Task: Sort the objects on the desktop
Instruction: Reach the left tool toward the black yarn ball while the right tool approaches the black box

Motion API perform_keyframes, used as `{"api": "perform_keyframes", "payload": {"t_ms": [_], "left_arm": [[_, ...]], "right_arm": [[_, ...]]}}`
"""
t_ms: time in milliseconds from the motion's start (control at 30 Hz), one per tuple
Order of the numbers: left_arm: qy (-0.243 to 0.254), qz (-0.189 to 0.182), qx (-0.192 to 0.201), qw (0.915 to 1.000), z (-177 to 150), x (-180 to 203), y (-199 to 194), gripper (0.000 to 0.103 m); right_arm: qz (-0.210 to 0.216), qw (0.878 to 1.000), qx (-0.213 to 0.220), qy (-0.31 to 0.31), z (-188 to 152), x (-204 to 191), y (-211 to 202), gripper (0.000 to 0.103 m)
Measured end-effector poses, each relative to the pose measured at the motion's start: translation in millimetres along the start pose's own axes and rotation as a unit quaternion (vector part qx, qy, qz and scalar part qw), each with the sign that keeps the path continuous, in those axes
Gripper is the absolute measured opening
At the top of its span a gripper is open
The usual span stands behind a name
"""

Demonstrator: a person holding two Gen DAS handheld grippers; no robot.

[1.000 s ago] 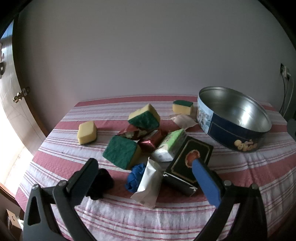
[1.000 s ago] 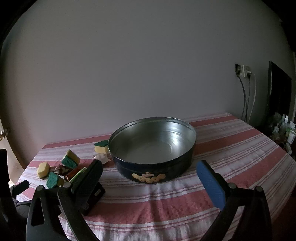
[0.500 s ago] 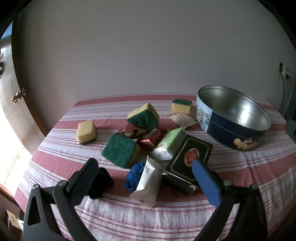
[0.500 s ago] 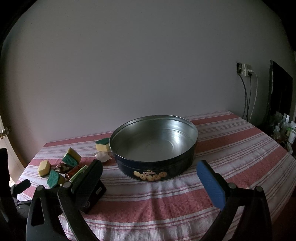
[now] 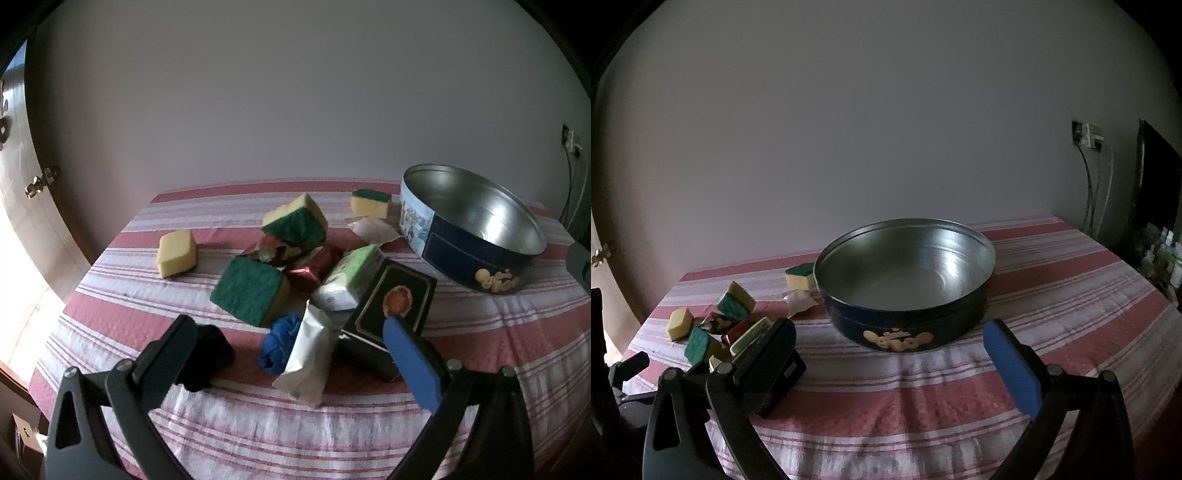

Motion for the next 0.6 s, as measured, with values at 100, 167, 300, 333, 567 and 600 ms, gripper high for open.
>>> {"api": "perform_keyframes", "payload": {"t_ms": [100, 167, 300, 333, 567, 600], "left_arm": [[-0.007, -0.005, -0.006, 0.9999, -2.2, -5.7, 1.9, 0.103], [-0.01, -0.007, -0.008, 0.9999, -4.8, -11.2, 1.9, 0.103], [-0.003, 0.004, -0.011, 0.9999, -14.5, -29.3, 1.1, 0.103], [-0.001, 0.004, -0.013, 0.9999, -17.1, -35.3, 1.4, 0.103], [-0.029, 0.025, -0.042, 0.9984, -34.9, -80.2, 10.3, 0.103], [-0.033, 0.026, -0.045, 0.9981, -36.1, -85.7, 12.0, 0.103]], "right_arm": [[0.018, 1.0, -0.009, -0.006, -3.1, -5.7, 2.7, 0.103], [0.033, 0.999, -0.018, -0.011, -7.5, -10.2, 4.7, 0.103], [0.078, 0.996, -0.041, -0.019, -19.5, -21.8, 8.5, 0.103], [0.093, 0.994, -0.048, -0.019, -22.4, -25.3, 9.8, 0.103], [0.208, 0.971, -0.11, -0.031, -44.3, -60.1, 23.0, 0.103], [0.216, 0.968, -0.119, -0.034, -46.7, -64.8, 25.6, 0.103]]}}
Point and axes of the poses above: each gripper's, at about its wrist camera, not at the fingertips, and y roughly the way its jaws point, x to its right, z to its top, the point moved 4 cm from there along y, roughly the way its jaws point, and after that the axes turned 14 degrees about x, right-handed, at the moved point
